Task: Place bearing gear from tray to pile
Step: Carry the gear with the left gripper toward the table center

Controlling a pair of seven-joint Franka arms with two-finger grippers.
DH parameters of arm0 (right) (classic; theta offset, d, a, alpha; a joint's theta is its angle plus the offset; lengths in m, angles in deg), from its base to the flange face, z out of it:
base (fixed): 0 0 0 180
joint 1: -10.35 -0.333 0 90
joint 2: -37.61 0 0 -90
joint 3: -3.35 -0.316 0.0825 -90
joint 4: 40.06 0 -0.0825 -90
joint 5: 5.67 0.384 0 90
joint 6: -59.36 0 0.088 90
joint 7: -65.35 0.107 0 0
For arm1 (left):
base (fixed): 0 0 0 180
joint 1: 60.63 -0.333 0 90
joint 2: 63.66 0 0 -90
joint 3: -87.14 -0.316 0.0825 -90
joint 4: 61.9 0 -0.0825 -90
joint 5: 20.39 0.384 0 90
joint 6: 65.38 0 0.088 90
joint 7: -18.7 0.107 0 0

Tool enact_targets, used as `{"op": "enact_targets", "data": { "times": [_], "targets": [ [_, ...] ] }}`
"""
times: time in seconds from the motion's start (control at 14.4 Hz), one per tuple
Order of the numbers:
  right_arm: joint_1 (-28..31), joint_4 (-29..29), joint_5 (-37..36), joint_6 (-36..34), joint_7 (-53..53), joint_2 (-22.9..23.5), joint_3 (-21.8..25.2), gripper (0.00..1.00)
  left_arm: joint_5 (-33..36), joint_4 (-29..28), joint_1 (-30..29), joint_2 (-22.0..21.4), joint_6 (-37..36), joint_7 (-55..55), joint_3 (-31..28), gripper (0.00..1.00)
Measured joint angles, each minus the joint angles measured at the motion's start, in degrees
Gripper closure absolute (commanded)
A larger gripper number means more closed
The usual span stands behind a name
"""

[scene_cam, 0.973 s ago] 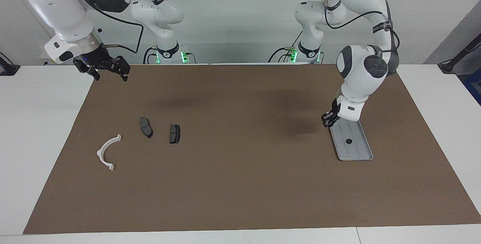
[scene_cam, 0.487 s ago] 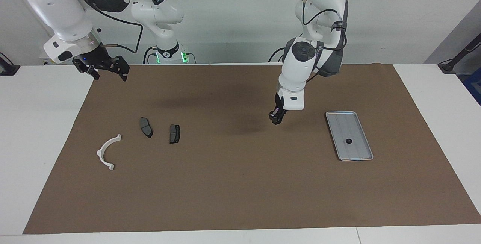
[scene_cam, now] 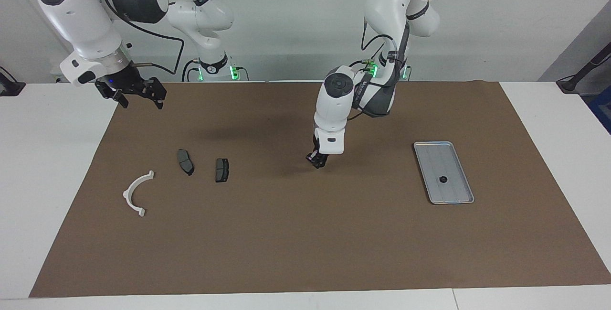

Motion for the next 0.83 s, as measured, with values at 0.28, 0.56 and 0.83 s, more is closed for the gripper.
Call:
{"op": "enact_targets", "data": {
  "times": [0.28,0.56,0.83],
  "targets": [
    [0.0,-1.0,0.0,1.6,0.0,0.0,0.0,0.0,0.0,-0.3,1.4,0.4,0.0,-1.4,0.0,1.0],
    [0.0,-3.0,0.0,4.0,0.0,0.0,-0.1,0.0,0.0,-2.3,1.6,0.8,1.1,-1.8,-0.1,1.0],
    [-0.1,-3.4,0.1,4.2,0.0,0.0,-0.1,0.0,0.0,-3.3,1.6,0.9,2.2,-1.8,-0.1,0.94]
  ]
}}
